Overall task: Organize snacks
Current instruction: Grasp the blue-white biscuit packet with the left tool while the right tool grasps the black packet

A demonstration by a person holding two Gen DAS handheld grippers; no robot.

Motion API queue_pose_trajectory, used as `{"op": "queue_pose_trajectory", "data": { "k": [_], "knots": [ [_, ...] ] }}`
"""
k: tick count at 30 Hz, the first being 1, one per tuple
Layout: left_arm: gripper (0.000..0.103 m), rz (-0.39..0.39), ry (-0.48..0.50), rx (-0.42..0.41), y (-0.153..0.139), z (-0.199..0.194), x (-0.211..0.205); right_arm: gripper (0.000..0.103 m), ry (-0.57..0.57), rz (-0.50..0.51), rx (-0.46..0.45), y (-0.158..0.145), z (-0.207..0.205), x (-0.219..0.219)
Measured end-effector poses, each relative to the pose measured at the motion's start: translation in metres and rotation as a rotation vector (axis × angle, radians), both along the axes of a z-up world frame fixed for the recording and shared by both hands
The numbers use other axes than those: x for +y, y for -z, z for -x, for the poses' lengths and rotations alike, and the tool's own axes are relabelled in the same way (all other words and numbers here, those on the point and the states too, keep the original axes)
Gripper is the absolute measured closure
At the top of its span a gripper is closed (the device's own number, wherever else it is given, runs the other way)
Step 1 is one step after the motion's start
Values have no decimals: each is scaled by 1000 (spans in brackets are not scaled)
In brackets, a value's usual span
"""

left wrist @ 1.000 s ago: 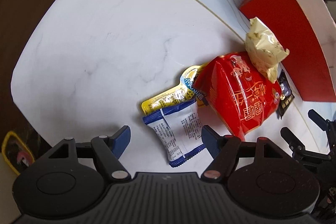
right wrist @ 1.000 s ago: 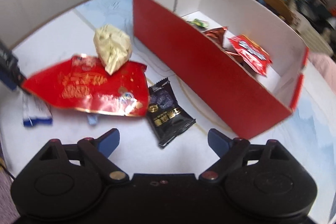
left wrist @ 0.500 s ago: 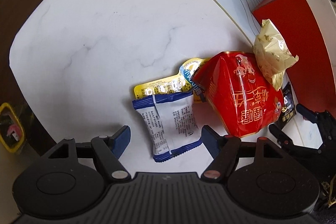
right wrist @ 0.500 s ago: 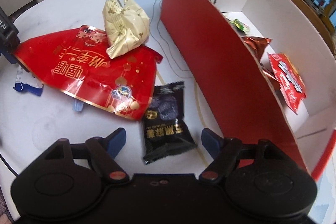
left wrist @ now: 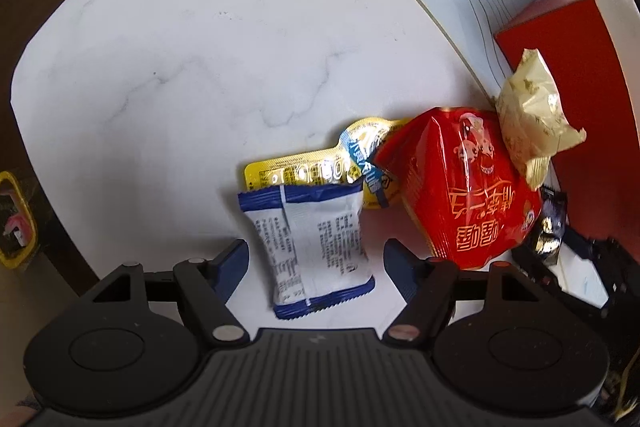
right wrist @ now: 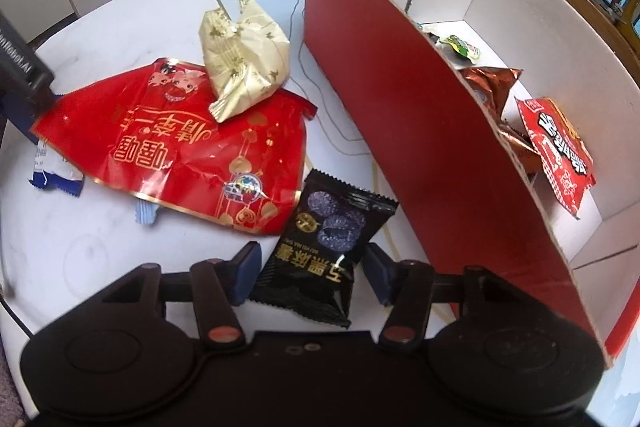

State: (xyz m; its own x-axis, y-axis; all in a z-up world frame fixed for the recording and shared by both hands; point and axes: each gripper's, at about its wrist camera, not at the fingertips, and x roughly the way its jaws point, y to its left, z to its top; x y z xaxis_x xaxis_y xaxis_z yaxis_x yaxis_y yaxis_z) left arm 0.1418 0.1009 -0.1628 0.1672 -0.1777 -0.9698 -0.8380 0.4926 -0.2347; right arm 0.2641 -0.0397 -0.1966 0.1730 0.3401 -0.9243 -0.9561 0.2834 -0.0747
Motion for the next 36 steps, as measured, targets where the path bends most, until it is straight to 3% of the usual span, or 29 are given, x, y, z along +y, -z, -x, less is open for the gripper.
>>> {"op": "queue_pose_trajectory", "data": {
  "k": [11, 21, 36],
  "knots": [
    [31, -47, 29, 50, 1, -9, -12, 51, 71, -14, -25, -4, 15, -11],
    [56, -48, 56, 41, -4, 9, -1, 56, 219, -59, -25, -3, 31, -28],
    [57, 36, 152, -25, 0, 40, 28, 67, 552, -87, -52, -1, 77, -39]
  ]
}}
